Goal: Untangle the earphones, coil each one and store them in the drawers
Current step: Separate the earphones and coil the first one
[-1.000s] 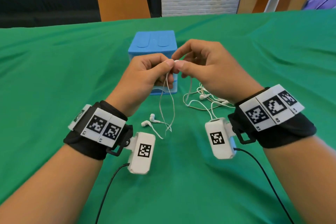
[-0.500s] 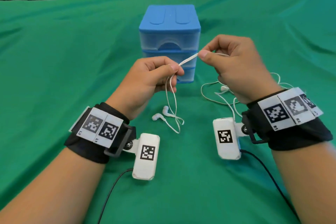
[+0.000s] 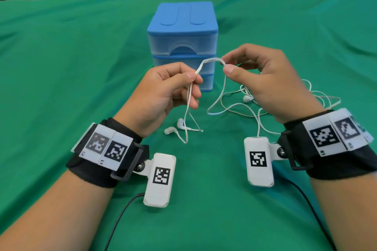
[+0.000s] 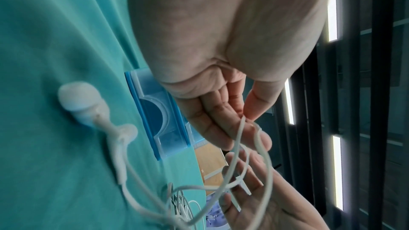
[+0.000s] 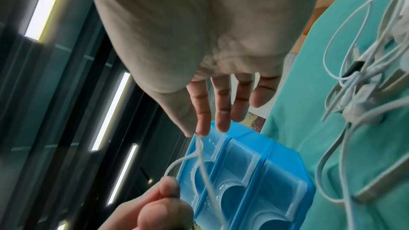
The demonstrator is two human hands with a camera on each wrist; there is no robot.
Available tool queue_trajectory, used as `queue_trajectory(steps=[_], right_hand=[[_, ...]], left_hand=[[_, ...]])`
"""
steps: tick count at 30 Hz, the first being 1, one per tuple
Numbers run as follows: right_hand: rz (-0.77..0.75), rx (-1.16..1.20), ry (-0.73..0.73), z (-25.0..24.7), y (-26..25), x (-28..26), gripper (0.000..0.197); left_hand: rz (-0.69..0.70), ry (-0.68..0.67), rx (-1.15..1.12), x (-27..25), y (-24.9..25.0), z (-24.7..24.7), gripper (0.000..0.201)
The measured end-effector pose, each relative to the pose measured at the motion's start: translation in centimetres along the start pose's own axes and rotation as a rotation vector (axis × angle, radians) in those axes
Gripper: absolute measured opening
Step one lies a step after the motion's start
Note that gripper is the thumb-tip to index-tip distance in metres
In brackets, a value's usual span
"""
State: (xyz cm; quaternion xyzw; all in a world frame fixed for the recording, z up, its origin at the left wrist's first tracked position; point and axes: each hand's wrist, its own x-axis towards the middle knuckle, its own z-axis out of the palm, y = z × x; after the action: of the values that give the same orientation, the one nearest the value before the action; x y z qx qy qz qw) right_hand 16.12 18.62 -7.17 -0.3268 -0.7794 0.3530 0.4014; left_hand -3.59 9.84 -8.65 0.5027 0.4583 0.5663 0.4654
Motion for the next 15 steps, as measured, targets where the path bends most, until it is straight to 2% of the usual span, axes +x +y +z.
queue_trajectory(steps=[6,9,12,15], right_hand=[[0.109,0.125,0.045,0.6,0.9,0.0,0.01],[0.177,0.324,0.084,0.6,1.0,0.0,0.014],[0.259,0.524,0.052,0.5,0.4,0.0,0.017],[0.279,0.524,-0.026,0.6,-0.4,-0.2,0.02]], left_hand=[[-0.006,0.012,0.058,0.1,-0.3,0.1,0.019],[-0.032,0.006,0.05,0.1,-0.1,0.0,0.02],[-0.027,0.005,0.049,0.1,-0.2,-0.2,0.019],[-0.035,0.003,-0.009,0.2,-0.2,-0.4,0.025]])
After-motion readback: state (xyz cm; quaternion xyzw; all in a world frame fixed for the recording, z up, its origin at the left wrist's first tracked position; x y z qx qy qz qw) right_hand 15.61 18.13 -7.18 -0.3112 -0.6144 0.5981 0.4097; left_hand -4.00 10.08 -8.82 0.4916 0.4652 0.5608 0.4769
